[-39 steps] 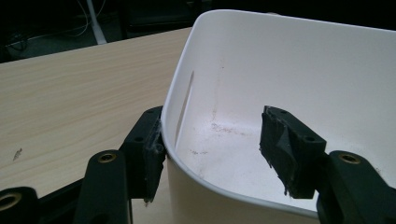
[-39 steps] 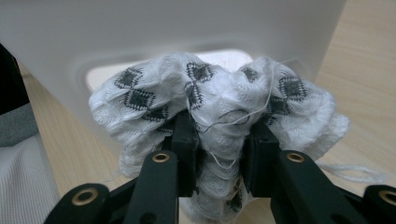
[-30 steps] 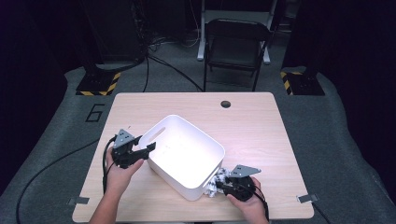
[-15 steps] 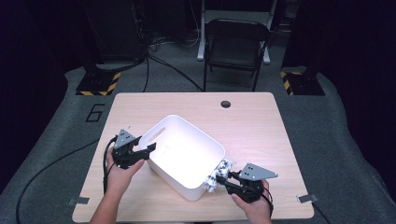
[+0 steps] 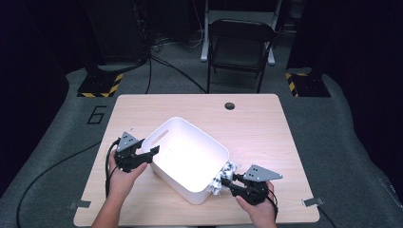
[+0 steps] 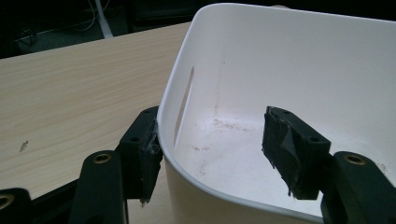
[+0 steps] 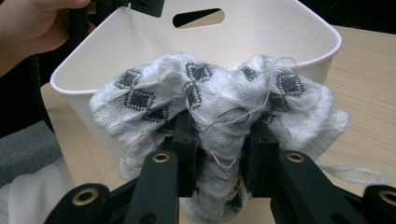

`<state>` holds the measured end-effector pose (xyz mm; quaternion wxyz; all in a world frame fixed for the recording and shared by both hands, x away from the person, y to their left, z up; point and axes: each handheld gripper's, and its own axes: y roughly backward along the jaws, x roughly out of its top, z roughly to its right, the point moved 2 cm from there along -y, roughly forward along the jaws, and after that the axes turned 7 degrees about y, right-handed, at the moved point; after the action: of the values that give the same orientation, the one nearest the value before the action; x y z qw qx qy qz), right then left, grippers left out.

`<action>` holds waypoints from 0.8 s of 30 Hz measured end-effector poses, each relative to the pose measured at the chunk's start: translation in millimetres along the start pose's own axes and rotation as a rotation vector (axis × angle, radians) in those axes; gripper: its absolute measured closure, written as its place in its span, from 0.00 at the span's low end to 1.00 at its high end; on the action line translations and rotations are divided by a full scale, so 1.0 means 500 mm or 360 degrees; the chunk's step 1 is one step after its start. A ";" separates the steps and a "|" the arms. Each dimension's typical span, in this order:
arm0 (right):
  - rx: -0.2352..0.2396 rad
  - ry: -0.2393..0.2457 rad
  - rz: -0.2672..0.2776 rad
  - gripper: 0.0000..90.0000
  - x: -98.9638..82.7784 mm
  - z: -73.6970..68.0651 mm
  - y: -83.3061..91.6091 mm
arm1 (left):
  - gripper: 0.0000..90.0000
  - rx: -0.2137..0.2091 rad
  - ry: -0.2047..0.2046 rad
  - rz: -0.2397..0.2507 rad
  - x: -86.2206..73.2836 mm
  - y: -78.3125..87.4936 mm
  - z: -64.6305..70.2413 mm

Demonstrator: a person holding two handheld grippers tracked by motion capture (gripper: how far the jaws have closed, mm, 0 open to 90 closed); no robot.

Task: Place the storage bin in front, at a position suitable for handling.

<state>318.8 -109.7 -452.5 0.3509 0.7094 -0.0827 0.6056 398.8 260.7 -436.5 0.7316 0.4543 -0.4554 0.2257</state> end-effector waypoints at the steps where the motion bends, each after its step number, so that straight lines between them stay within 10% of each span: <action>1: -0.0002 0.0008 0.0001 0.78 -0.002 0.001 -0.002 | 0.43 0.0000 -0.0001 0.0001 0.000 0.000 0.000; 11: -0.0002 -0.0123 -0.0164 0.78 -0.055 0.026 -0.037 | 0.42 0.0003 -0.0001 -0.0001 -0.001 -0.001 0.002; 18: 0.0001 -0.0071 0.0036 0.78 -0.017 0.006 -0.003 | 0.41 0.0012 0.0002 0.0006 -0.001 -0.002 0.006; 24: 0.0024 -0.0137 -0.0096 0.78 -0.057 0.020 -0.037 | 0.41 0.0009 -0.0004 -0.0027 0.000 0.000 0.008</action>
<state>329.7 -110.9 -485.9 0.3597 0.7397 -0.0719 0.5642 397.1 257.5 -435.6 0.7317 0.4604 -0.4518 0.2203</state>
